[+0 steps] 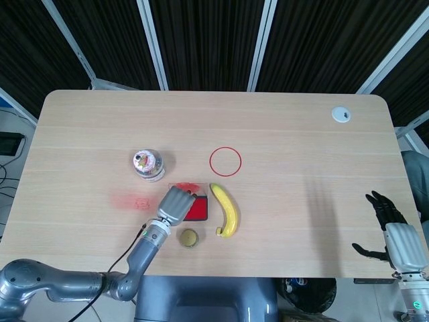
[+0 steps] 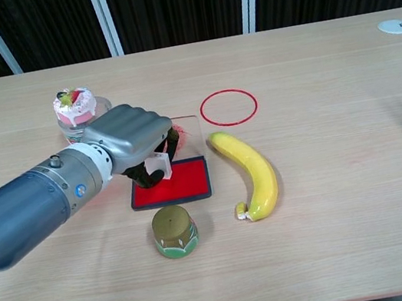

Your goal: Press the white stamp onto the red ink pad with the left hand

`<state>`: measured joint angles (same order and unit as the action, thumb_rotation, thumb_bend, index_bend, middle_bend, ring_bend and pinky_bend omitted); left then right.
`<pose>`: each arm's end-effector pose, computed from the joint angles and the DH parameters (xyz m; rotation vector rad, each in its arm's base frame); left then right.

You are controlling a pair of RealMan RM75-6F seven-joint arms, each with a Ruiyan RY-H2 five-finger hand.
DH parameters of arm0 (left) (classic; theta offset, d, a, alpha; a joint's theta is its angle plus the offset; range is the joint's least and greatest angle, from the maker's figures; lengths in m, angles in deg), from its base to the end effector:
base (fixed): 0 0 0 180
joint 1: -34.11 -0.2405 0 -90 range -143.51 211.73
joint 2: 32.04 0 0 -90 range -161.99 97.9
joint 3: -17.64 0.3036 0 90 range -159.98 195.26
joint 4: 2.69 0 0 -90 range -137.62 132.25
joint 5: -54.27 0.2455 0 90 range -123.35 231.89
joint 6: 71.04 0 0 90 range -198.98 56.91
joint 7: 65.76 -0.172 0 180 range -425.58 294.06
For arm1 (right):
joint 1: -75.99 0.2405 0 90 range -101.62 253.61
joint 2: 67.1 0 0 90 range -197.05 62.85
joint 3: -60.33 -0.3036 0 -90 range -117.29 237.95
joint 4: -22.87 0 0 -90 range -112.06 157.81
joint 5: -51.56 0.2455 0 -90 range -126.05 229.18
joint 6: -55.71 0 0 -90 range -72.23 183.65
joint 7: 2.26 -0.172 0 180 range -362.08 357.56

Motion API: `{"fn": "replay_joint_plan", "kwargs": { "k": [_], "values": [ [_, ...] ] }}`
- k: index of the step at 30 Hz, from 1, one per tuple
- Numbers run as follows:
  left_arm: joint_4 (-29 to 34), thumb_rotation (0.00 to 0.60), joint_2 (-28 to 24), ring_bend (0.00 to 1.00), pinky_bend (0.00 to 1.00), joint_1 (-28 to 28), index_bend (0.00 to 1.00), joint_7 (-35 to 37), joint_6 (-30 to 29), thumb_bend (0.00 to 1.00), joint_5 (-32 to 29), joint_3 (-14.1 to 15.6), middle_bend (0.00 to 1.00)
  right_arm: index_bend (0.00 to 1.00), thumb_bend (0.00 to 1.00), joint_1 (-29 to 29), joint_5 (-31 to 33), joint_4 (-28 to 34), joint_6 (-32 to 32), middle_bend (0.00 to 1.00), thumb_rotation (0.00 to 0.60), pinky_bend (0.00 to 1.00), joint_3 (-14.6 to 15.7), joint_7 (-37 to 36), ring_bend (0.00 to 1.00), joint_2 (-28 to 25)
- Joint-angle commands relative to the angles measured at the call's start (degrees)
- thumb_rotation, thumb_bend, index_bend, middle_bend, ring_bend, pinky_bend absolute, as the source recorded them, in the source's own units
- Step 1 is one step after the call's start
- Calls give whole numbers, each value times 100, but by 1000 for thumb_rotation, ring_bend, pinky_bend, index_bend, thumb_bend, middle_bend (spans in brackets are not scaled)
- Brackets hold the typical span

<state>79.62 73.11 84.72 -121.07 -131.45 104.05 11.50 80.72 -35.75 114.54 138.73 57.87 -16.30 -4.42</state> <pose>-0.1081 0.3636 -0.1655 -2.0704 -0.5760 -0.6302 -0.3725 -0.2133 0.1499 1.3435 -1.0894 1.0441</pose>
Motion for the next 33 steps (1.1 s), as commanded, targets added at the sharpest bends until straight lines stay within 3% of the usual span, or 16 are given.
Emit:
{"fn": "replay_joint_plan", "kwargs": {
  "k": [1, 19, 33],
  "values": [
    [-37, 600, 28, 606, 658, -10, 753, 2, 4, 527, 5, 37, 750, 0, 88, 0, 1, 1, -1, 0, 600, 177, -1, -7, 0, -1],
    [-106, 600, 52, 608, 662, -36, 753, 40, -38, 528, 25, 71, 752, 0, 94, -2, -4, 0, 5, 0, 600, 177, -1, -5, 0, -2],
    [642, 600, -428, 608, 662, -60, 753, 190, -370, 527, 201, -218, 751, 0, 96, -11, -33, -1, 38, 0, 600, 177, 6, 24, 0, 8]
  ]
}}
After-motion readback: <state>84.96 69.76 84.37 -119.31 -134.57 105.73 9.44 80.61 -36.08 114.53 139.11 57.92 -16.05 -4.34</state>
